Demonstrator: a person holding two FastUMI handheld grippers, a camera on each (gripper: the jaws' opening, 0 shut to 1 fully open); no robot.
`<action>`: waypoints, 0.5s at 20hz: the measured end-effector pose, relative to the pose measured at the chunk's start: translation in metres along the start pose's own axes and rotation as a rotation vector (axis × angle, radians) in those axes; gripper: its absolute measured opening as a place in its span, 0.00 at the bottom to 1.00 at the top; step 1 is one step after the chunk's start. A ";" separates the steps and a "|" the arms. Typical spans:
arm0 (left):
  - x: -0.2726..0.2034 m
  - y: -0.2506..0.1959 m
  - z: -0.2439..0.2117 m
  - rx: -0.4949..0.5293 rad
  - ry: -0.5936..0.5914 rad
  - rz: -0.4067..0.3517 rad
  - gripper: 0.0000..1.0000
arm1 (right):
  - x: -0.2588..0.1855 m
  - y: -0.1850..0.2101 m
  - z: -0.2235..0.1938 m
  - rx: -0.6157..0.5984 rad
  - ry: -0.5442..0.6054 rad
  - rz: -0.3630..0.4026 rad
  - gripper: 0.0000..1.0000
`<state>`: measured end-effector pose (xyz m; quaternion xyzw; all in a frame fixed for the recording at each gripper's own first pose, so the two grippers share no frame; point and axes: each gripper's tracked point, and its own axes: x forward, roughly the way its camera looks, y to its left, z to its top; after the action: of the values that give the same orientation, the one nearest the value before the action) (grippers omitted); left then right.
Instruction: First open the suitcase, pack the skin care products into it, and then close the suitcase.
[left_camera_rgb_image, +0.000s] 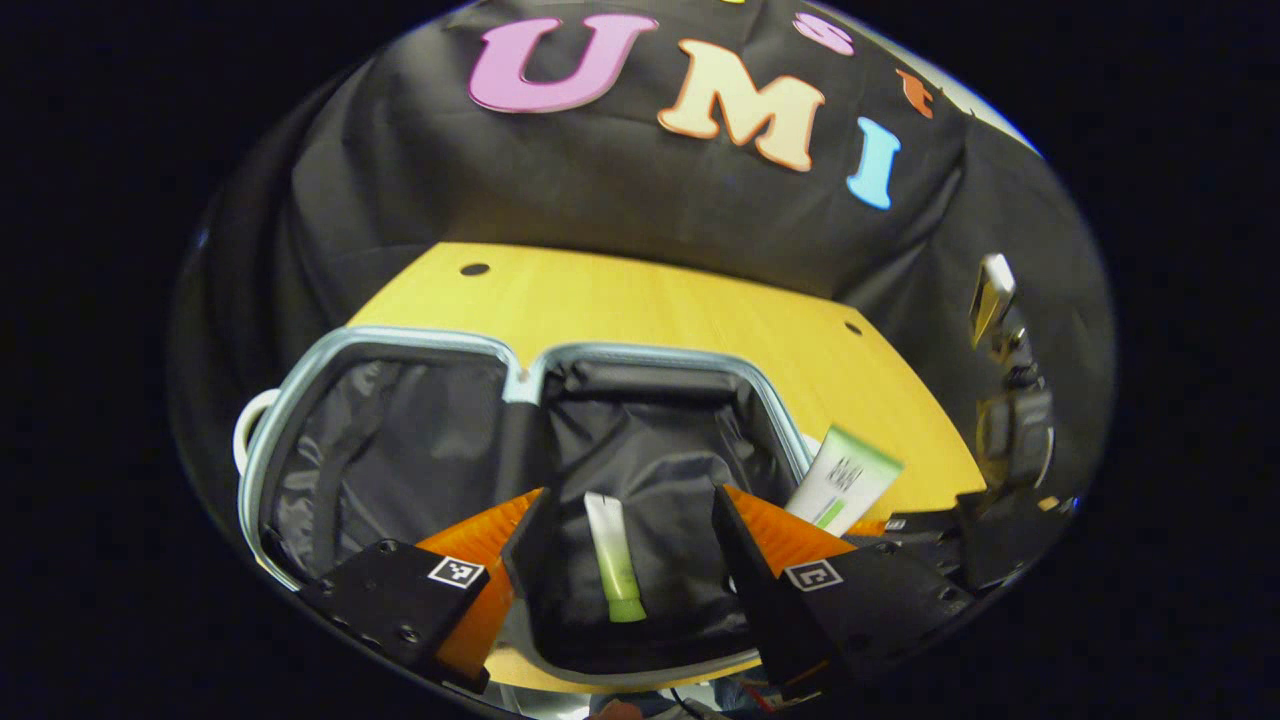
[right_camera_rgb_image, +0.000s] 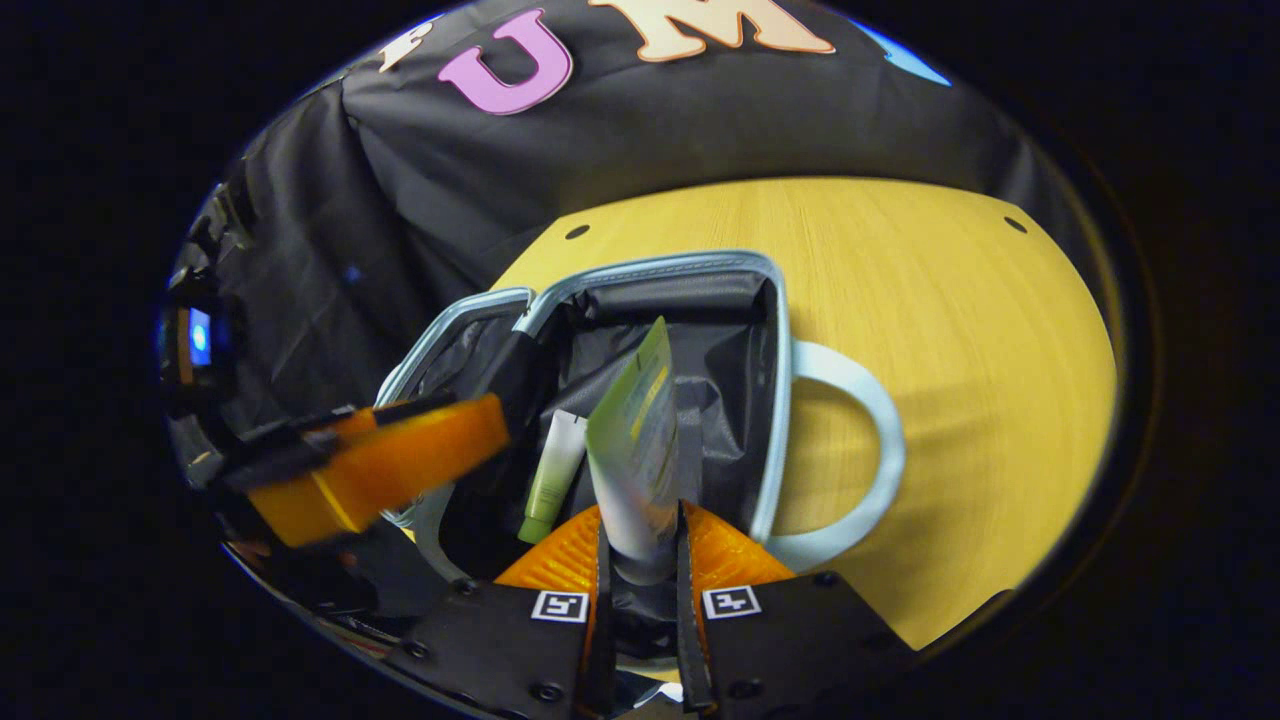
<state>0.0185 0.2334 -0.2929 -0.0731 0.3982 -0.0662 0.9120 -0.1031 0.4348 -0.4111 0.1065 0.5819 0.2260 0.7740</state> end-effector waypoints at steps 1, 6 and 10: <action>-0.004 0.014 0.009 -0.008 -0.026 0.019 0.93 | 0.008 0.001 -0.003 0.004 0.024 -0.013 0.24; -0.051 0.106 0.037 -0.097 -0.098 0.175 0.93 | 0.019 0.002 0.014 0.032 0.004 -0.036 0.31; -0.075 0.189 0.054 -0.205 -0.123 0.279 0.93 | 0.011 0.029 0.024 0.057 -0.031 0.075 0.79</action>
<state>0.0193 0.4364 -0.2380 -0.1137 0.3527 0.1065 0.9227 -0.0843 0.4675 -0.4005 0.1537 0.5714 0.2364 0.7707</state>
